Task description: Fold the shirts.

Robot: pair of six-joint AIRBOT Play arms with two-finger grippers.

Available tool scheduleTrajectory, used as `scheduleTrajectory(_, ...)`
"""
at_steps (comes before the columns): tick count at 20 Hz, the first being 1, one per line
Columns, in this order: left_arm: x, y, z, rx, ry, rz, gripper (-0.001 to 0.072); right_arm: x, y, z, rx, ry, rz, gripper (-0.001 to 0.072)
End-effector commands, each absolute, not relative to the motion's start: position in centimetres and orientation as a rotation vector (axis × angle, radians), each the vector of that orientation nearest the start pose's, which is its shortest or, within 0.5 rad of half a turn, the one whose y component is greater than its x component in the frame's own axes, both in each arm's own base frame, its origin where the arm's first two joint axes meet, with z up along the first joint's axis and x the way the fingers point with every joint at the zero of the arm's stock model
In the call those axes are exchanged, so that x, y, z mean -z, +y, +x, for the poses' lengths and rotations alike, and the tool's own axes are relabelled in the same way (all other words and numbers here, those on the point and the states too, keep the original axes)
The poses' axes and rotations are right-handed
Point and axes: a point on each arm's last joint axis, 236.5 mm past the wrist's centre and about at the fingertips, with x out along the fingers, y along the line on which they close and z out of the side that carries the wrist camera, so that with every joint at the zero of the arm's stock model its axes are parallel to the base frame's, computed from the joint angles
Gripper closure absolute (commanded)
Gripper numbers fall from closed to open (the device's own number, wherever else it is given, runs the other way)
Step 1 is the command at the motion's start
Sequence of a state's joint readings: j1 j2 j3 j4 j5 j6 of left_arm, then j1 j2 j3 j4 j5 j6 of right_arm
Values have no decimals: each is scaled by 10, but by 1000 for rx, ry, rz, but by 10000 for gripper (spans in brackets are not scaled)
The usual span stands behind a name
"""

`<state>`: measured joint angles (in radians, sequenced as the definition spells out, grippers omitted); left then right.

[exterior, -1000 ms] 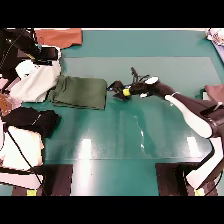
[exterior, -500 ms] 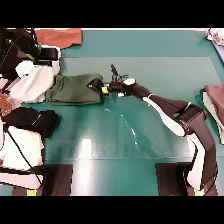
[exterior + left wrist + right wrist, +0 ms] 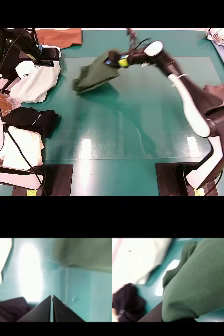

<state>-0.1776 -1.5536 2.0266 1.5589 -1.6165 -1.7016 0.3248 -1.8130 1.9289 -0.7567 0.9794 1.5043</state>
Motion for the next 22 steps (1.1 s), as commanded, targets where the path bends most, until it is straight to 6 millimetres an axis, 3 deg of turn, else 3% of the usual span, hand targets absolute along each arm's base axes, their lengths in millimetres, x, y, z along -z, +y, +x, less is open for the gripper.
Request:
scheduleTrajectory(1,-167,-94,439,138,1178,-43,652,-155,174,531,-355,952,370,698)
scheduleTrajectory(4,-168,-106,435,185,1187,-70,652,-188,39,530,-114,893,399,698)
scheduleTrajectory(7,-169,-116,433,226,1190,-98,652,-199,-89,508,107,833,511,697)
scheduleTrajectory(11,-171,-122,432,241,1193,-126,652,-209,-213,468,269,738,634,698)
scheduleTrajectory(13,-172,-125,434,243,1187,-142,652,-218,-254,450,314,668,711,698)
scheduleTrajectory(15,-172,-125,435,234,1184,-159,652,-225,-278,435,323,624,745,697)
scheduleTrajectory(22,-176,-140,431,294,1189,-199,652,-242,-302,399,329,621,684,697)
